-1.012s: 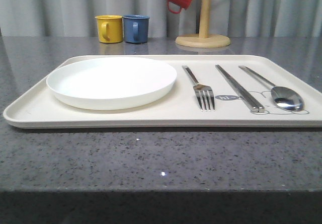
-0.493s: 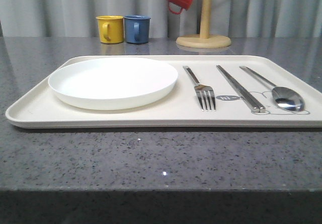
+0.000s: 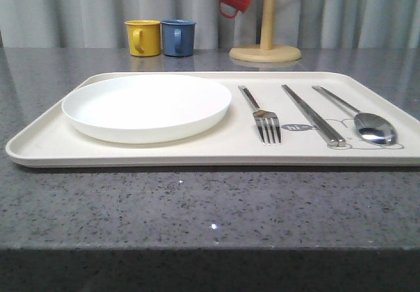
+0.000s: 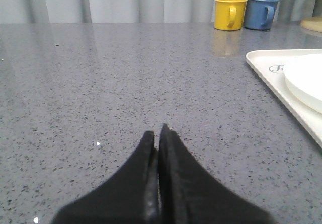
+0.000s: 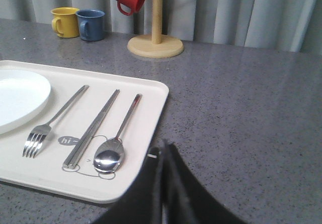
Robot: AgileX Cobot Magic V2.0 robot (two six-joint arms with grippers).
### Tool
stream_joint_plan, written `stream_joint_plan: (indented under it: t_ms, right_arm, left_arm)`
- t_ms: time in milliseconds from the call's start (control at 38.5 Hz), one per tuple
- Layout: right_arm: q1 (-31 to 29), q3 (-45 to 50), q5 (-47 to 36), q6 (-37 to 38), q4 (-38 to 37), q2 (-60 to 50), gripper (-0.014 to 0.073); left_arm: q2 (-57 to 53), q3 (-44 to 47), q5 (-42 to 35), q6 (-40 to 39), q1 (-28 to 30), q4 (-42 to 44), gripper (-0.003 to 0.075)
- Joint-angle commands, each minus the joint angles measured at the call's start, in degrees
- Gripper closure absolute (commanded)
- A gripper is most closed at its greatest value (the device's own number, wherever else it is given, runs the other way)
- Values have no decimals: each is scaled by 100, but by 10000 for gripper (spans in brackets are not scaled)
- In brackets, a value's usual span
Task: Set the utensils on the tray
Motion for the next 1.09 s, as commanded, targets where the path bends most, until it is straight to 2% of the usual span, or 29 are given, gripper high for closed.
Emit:
stream_joint_plan:
  t_ms: [0,415,519,701,804,856,934,1064]
  right_arm:
    - [-20,-128,-483,-62,-96,64,713]
    - [-20,-128,-483,-62,-96,64,713]
    - [-65,125,-786,-67,-312,25,713]
    - [-1018,1216,-1570,-148,38,-327,713]
    - [-1419,1760,-1592,-789,573,-686,713]
    - [-1509,1955,-1685,-1077,792,-670,713]
    - [-1554,2291,-2061,-1116,835,-670,713]
    - [-1689,2261,-1991,-1127,833,-670,713]
  left_arm:
    - [-129,15,-511,-51,5,-13,738]
    - [-129,15,-511,-51,5,-13,738]
    - [-129,15,-511,-51,5,-13,738]
    - [-129,15,-511,-51,5,-13,738]
    - [-129,15,-511,-51,5,-13,738]
    - [-129,15,-511,-51,5,-13,738]
    - [-129,15,-511,-51,5,-13,738]
    - [-129,15,-511,-51,5,-13,738]
